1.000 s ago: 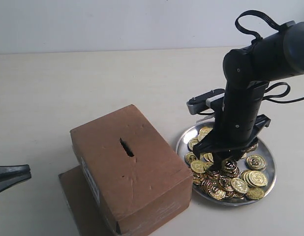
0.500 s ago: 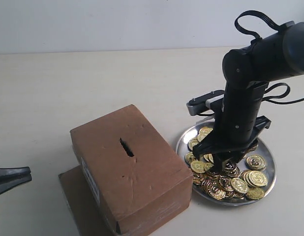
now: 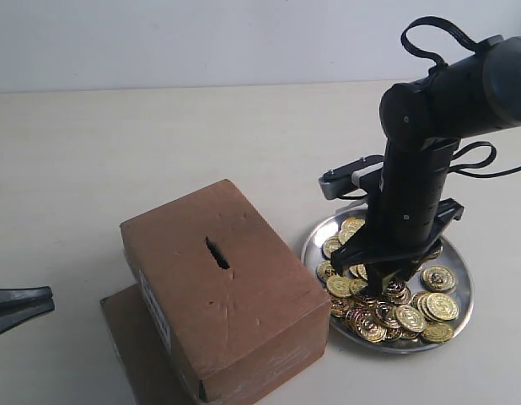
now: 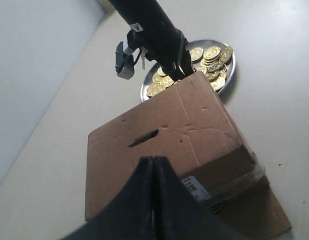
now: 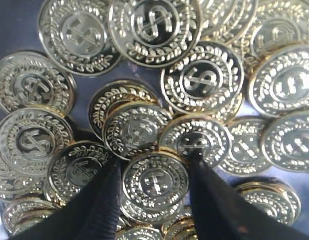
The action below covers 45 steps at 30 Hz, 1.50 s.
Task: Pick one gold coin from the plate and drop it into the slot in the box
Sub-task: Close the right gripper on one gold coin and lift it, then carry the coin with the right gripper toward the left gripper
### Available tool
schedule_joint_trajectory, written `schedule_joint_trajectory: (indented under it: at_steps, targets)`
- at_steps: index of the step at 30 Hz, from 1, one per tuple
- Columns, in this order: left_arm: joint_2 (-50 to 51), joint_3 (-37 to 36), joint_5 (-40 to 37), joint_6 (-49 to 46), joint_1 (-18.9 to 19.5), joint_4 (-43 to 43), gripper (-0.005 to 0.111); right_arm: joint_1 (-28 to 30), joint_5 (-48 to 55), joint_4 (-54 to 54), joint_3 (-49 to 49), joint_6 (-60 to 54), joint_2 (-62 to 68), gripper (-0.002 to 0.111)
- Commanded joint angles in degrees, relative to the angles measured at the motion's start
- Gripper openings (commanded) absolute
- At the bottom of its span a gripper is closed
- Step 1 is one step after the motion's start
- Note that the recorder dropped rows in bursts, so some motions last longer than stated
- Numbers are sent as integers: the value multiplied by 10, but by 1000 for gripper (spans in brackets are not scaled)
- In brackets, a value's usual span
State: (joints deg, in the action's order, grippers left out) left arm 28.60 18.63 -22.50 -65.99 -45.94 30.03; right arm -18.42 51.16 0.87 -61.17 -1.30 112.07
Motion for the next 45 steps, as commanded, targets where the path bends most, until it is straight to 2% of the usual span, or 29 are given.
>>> schedule_joint_trajectory:
  at_steps: [1,8,13,14,20,21,24,25,28,30,36,41,45]
  targets:
    - [-3,1,3,2,-3,7,0,-2,40,43,-18,-58,-12,34]
    - [-3,1,2,-10,-4,-5,0,-2,119,151,-49,-192,-51,34]
    - [-3,1,-16,-138,-30,-7,1,-2,188,213,-78,-268,-91,34]
    - [-3,1,-18,-211,-41,-7,6,-2,188,262,-84,-319,-113,34]
    - [14,1,-11,-378,-48,13,32,-2,188,347,-82,-378,-202,34]
    - [28,1,5,-426,-48,25,40,-7,188,386,-82,-396,-229,34]
    - [70,4,44,-483,-54,50,50,-59,188,414,-69,-428,-272,34]
    - [90,13,48,-508,-66,49,52,-100,188,416,-62,-436,-287,34]
    - [140,43,70,-542,-99,49,51,-170,188,416,-41,-447,-295,34]
    - [173,65,109,-542,-137,45,51,-216,188,404,-26,-449,-292,34]
    - [198,77,145,-542,-222,20,51,-236,188,402,-26,-450,-292,34]
    - [208,77,133,-541,-247,20,49,-236,188,404,-26,-450,-292,34]
    - [220,78,136,-541,-248,19,38,-236,188,406,-26,-450,-292,34]
